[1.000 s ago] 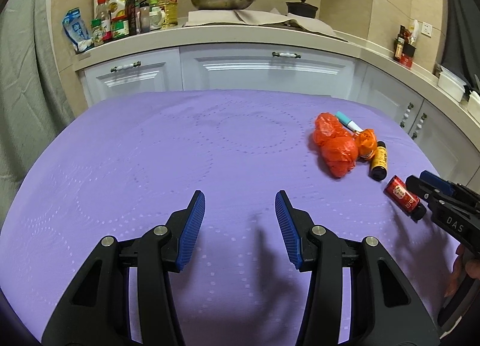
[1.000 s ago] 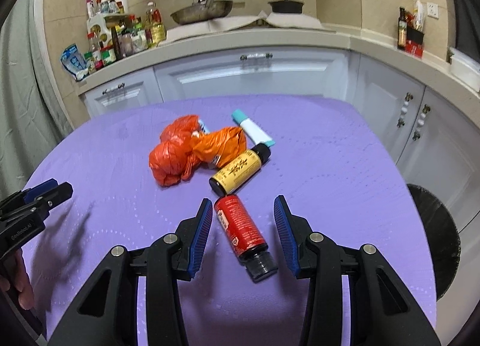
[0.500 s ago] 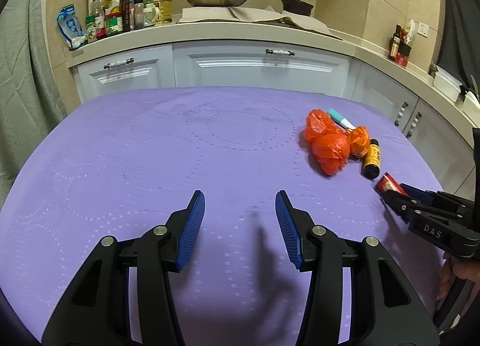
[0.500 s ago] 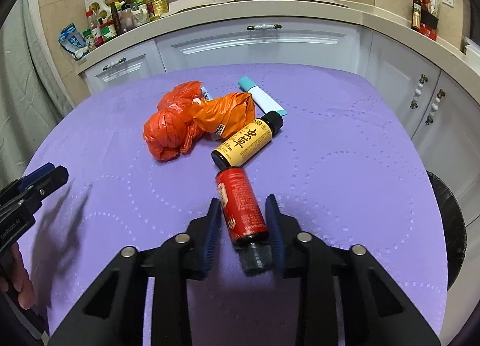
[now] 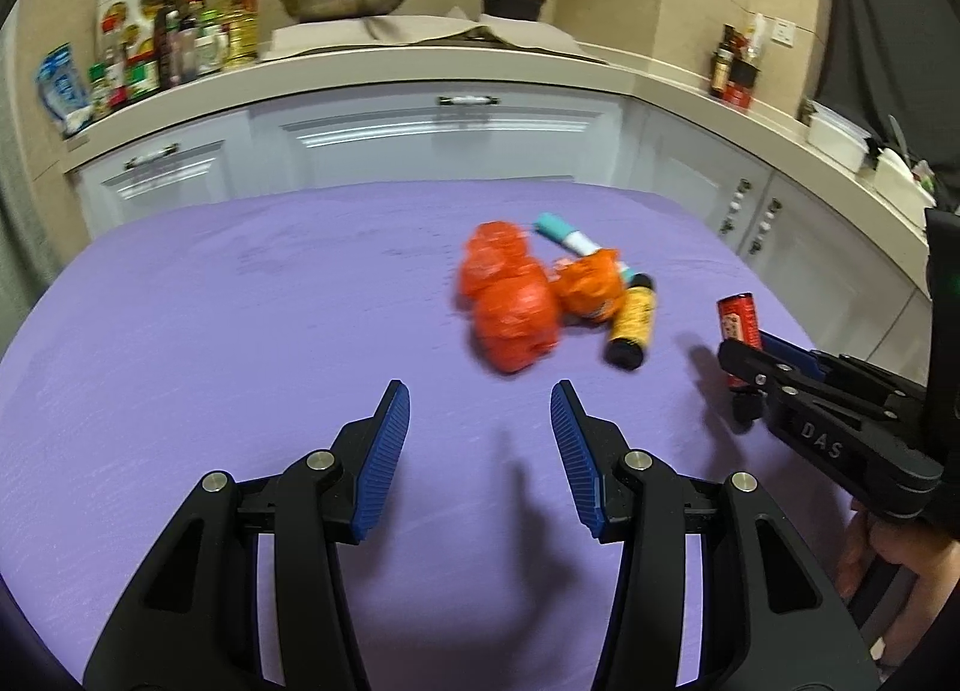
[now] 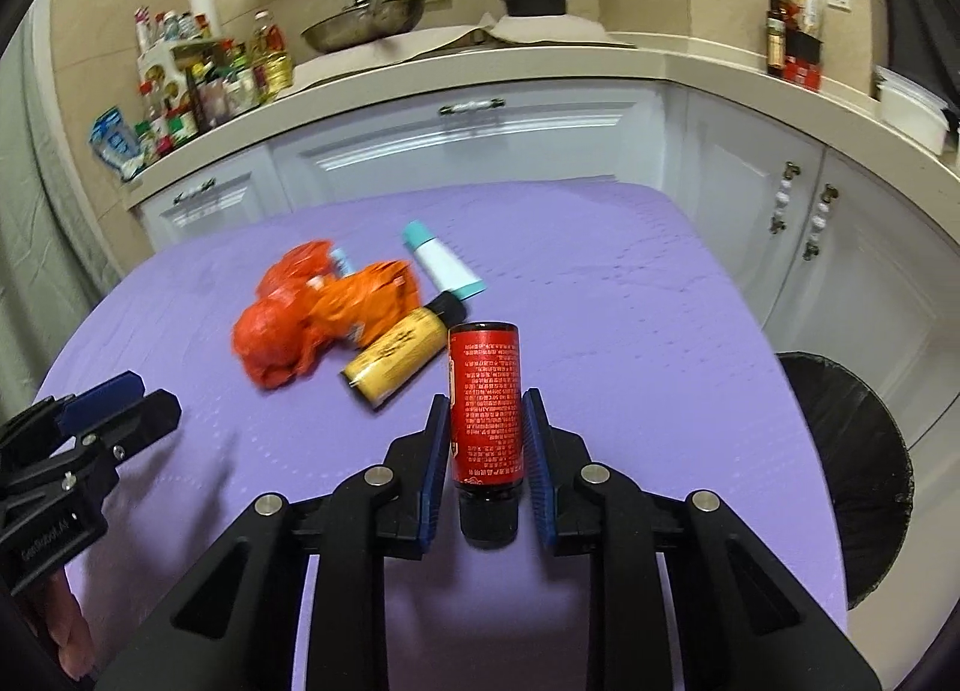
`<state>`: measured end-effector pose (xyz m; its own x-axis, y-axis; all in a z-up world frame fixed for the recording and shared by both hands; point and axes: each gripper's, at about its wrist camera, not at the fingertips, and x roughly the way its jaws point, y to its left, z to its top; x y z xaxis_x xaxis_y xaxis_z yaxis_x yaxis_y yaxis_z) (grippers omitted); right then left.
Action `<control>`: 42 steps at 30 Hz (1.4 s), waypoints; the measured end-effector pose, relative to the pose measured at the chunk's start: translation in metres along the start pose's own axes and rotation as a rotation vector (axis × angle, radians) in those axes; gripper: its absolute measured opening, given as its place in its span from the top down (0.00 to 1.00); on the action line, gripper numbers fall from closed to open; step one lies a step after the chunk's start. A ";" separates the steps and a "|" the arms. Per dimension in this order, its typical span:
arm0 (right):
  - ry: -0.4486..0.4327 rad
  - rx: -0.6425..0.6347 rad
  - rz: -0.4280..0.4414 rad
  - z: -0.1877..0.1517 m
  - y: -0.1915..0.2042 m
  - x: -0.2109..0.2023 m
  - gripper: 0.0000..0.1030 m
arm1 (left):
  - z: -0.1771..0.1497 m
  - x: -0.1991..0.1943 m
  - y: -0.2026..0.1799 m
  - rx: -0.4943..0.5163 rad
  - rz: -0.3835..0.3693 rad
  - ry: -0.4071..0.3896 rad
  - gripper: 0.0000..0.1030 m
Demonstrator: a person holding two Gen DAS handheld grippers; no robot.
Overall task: Collect trash
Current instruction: 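Grasp the red bottle upright with the right tool, then grasp the yellow bottle with the left tool while the right holds the red bottle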
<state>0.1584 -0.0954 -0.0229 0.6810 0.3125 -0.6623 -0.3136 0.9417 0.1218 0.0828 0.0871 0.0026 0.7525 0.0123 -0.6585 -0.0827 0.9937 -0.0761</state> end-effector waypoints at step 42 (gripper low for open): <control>-0.029 0.100 -0.031 0.004 -0.080 -0.010 0.76 | 0.022 0.078 -0.093 0.145 -0.046 0.120 0.77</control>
<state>0.1795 -0.1738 -0.0226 0.7084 0.2851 -0.6457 -0.2254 0.9583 0.1758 0.1638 -0.0014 -0.0251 0.6689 -0.0381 -0.7423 0.0512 0.9987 -0.0051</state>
